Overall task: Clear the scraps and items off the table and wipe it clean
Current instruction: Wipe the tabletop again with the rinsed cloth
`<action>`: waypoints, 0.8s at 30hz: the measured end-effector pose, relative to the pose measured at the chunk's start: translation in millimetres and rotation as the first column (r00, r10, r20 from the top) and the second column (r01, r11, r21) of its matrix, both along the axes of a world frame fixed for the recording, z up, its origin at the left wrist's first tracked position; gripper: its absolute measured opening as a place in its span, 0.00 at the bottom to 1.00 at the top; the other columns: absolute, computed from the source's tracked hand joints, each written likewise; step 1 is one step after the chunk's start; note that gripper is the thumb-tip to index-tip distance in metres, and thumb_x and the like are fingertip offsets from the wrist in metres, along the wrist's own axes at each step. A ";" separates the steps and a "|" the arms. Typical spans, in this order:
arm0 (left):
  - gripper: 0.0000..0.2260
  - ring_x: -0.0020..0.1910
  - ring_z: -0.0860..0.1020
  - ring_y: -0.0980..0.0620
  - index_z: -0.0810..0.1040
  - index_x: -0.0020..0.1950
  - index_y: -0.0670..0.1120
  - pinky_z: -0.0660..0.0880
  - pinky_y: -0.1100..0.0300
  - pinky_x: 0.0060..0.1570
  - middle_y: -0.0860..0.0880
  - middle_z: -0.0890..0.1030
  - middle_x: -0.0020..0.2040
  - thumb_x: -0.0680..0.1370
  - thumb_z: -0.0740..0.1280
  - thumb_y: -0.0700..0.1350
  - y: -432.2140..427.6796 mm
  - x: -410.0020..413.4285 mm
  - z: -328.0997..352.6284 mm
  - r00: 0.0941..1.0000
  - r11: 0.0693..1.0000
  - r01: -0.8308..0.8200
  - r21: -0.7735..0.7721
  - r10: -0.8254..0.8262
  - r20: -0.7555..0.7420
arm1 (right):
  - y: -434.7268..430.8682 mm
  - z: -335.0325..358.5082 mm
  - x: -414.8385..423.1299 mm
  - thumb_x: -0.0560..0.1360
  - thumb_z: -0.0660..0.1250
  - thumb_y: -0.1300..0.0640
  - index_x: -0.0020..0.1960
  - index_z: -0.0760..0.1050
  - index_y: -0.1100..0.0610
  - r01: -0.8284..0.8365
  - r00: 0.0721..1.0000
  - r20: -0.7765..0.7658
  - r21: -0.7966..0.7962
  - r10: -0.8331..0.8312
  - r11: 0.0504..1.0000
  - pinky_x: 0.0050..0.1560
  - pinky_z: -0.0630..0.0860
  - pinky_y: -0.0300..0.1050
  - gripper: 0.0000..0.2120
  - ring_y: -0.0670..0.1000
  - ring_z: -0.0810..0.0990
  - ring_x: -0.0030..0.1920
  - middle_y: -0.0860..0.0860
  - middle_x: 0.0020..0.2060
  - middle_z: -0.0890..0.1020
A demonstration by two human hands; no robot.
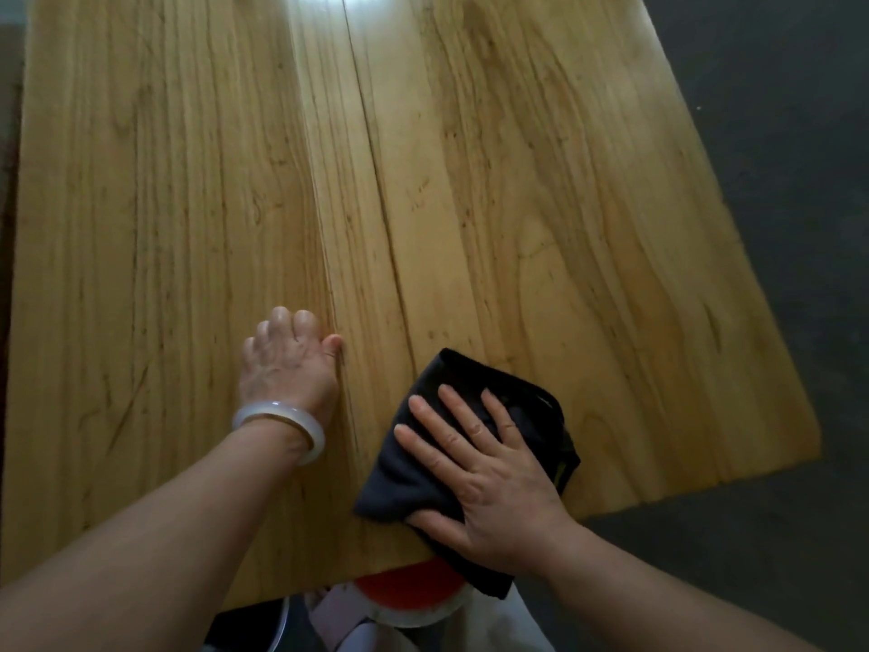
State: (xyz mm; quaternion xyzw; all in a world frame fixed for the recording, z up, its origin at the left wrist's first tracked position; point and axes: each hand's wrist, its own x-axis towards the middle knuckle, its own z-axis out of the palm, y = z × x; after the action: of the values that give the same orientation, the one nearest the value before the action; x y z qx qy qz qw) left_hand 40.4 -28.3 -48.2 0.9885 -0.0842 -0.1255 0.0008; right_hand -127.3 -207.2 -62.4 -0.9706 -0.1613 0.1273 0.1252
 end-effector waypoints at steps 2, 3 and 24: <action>0.12 0.47 0.67 0.47 0.69 0.52 0.45 0.66 0.51 0.51 0.46 0.67 0.49 0.80 0.54 0.52 -2.7 -5.1 1.3 0.999 1.000 0.004 -0.026 -0.003 0.035 | -15.6 -0.1 -6.9 0.78 0.54 0.31 0.80 0.54 0.46 -0.064 0.998 -0.003 0.010 0.064 0.998 0.75 0.49 0.62 0.35 0.54 0.47 0.80 0.47 0.80 0.52; 0.11 0.46 0.66 0.48 0.69 0.51 0.45 0.66 0.52 0.51 0.46 0.67 0.48 0.79 0.55 0.52 -6.5 -7.9 2.5 0.999 0.999 0.019 -0.042 -0.017 0.048 | -25.3 0.1 -10.6 0.78 0.54 0.31 0.80 0.54 0.46 -0.084 0.996 -0.001 0.016 0.084 0.996 0.75 0.50 0.61 0.35 0.53 0.48 0.80 0.47 0.80 0.53; 0.13 0.45 0.69 0.54 0.68 0.51 0.49 0.68 0.59 0.51 0.51 0.68 0.46 0.81 0.50 0.56 -106.0 -16.1 3.7 0.931 0.934 0.353 -0.050 -0.356 -0.080 | -142.1 -6.7 15.9 0.78 0.43 0.30 0.80 0.53 0.47 0.466 0.885 0.037 -0.101 -0.465 0.879 0.76 0.50 0.65 0.36 0.54 0.48 0.80 0.48 0.80 0.54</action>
State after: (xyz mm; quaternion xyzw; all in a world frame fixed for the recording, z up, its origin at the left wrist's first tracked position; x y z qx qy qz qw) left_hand 24.3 -134.3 -44.6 0.9504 -0.2634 -0.1652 -0.0008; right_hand -111.3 -349.4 -69.1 -0.9870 0.0827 0.0964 0.0987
